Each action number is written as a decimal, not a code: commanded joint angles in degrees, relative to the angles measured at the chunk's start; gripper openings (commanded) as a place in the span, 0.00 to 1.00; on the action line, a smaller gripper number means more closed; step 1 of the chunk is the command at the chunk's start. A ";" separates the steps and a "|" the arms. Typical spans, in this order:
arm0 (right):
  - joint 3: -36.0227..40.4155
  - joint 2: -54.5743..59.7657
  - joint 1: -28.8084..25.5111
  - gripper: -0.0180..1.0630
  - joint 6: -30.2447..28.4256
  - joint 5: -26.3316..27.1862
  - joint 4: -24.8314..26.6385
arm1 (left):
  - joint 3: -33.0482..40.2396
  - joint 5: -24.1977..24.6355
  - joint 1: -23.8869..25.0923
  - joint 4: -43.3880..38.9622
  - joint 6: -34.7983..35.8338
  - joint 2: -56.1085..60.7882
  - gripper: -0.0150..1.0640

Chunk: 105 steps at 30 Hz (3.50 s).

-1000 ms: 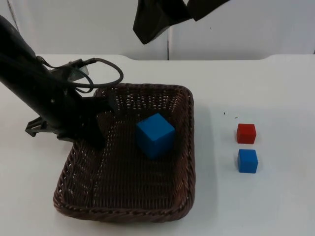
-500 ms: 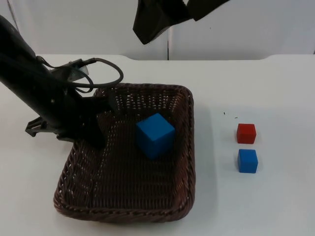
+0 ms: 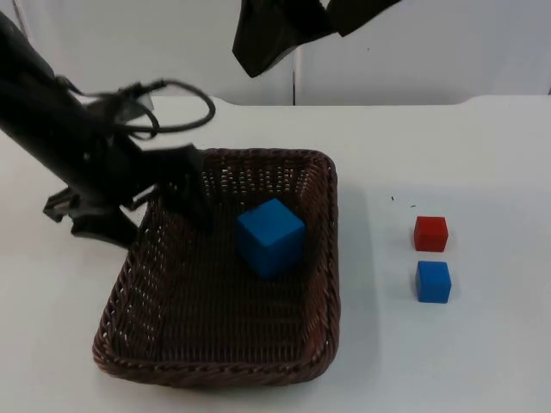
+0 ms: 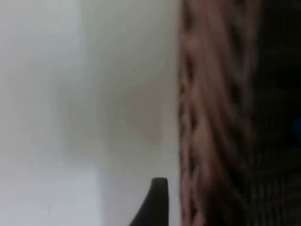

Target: Pick up the basket with the left hand and place the largest block into the basket with the right hand.

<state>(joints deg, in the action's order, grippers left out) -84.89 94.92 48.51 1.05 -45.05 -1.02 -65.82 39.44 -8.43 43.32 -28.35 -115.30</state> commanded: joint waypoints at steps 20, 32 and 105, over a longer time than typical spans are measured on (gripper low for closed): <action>1.06 -12.63 0.14 0.74 -0.65 1.92 -0.83 | 3.98 1.73 -0.17 -7.94 3.78 26.25 0.76; 18.17 -24.99 0.14 0.74 -0.24 9.96 0.29 | 15.13 0.22 -0.17 -9.86 3.78 48.36 0.76; 51.28 -94.92 0.14 0.74 -0.09 -15.56 1.64 | 37.52 22.06 -0.17 -38.26 25.83 115.30 0.76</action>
<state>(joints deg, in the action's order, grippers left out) -34.06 0.21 48.63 0.85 -57.72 0.41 -28.57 62.19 -8.43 5.40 -3.00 -0.17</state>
